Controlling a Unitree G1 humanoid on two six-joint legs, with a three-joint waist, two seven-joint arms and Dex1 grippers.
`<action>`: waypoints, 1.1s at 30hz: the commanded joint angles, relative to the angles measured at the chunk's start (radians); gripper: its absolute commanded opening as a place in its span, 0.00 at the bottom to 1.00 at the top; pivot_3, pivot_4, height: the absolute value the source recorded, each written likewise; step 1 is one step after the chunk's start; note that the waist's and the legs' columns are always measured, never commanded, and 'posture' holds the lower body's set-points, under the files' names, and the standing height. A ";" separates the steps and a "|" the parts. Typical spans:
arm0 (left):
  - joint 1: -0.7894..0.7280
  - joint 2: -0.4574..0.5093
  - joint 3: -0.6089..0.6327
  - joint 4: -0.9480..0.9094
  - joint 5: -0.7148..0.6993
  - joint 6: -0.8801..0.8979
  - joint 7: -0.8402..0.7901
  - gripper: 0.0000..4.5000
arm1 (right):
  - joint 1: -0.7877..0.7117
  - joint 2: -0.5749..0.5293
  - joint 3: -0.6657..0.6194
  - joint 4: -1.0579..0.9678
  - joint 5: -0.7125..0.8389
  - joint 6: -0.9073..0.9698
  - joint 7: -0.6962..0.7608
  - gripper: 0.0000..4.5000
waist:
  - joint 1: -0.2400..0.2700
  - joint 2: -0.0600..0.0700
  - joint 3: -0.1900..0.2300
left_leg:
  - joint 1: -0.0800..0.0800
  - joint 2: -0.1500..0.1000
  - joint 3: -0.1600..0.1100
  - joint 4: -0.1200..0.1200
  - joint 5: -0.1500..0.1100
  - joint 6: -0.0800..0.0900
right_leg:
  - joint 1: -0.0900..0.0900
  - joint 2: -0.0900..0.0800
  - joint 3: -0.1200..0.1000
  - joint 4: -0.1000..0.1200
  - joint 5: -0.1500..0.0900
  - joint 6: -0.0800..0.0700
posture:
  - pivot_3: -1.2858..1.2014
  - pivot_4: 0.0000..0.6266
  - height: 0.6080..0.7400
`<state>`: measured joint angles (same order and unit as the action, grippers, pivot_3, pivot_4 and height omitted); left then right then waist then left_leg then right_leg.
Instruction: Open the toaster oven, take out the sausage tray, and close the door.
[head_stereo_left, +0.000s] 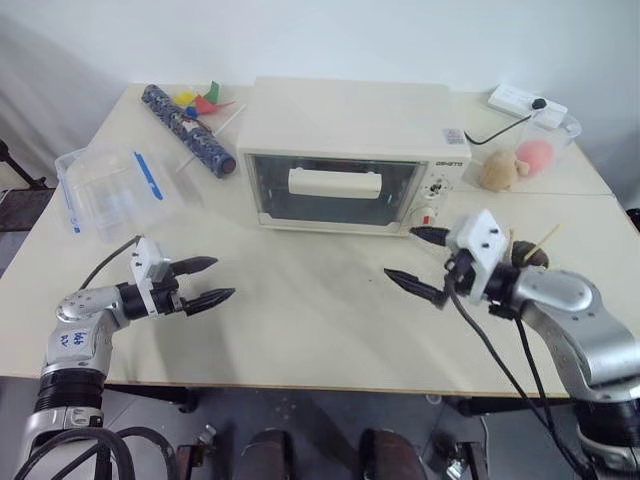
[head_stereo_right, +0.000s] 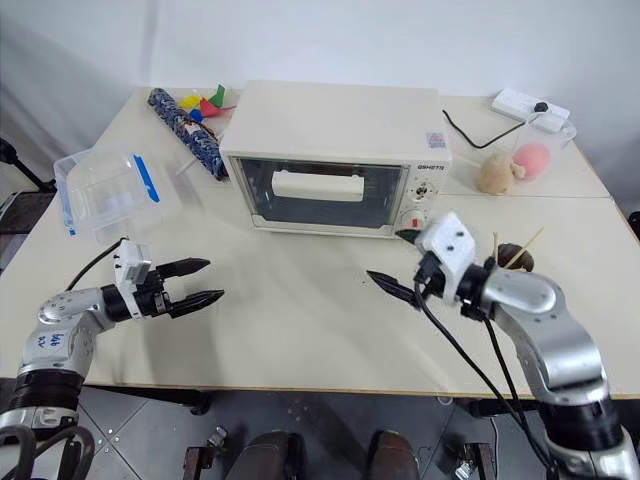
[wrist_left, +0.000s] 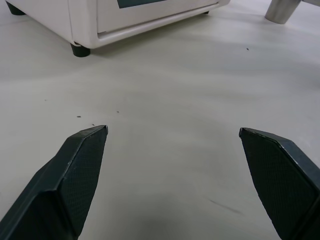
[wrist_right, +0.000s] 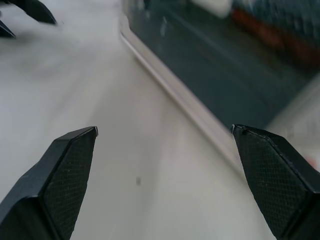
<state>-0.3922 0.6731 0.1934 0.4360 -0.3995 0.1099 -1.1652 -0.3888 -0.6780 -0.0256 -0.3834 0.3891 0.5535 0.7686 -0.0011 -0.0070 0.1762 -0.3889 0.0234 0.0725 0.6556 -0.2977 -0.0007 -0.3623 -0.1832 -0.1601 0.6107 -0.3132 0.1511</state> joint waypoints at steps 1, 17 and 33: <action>-0.021 0.014 0.012 -0.026 -0.008 -0.001 -0.003 1.00 | -0.086 -0.002 0.042 0.060 -0.031 -0.029 0.028 1.00 | -0.002 0.000 0.000 | 0.000 0.000 0.000 0.000 0.000 0.000 | 0.000 0.000 0.000 0.000 0.000 0.000 | 0.52 0.24 1.00; -0.052 0.047 0.023 -0.036 -0.019 0.061 -0.007 1.00 | -0.368 0.132 0.183 0.259 -0.111 -0.172 0.117 1.00 | -0.010 0.000 0.000 | -0.004 0.001 0.005 0.001 0.000 0.000 | -0.010 0.000 0.001 0.008 0.000 0.000 | 0.52 0.24 1.00; -0.164 0.103 0.036 0.066 -0.028 0.103 -0.054 1.00 | -0.236 0.123 0.252 0.030 -0.087 -0.137 0.221 1.00 | -0.030 -0.001 0.001 | -0.006 0.003 0.007 0.000 -0.001 -0.002 | -0.016 0.001 0.001 0.010 0.000 0.000 | 0.52 0.24 1.00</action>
<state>-0.5417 0.7575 0.2050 0.4912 -0.4070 0.2093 -1.2046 -0.6191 -0.5546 0.2279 -0.2748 0.2782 0.4374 0.9693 -0.0315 -0.0081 0.1769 -0.3952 0.0268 0.0796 0.6560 -0.2989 -0.0028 -0.3779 -0.1822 -0.1595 0.6208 -0.3132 0.1510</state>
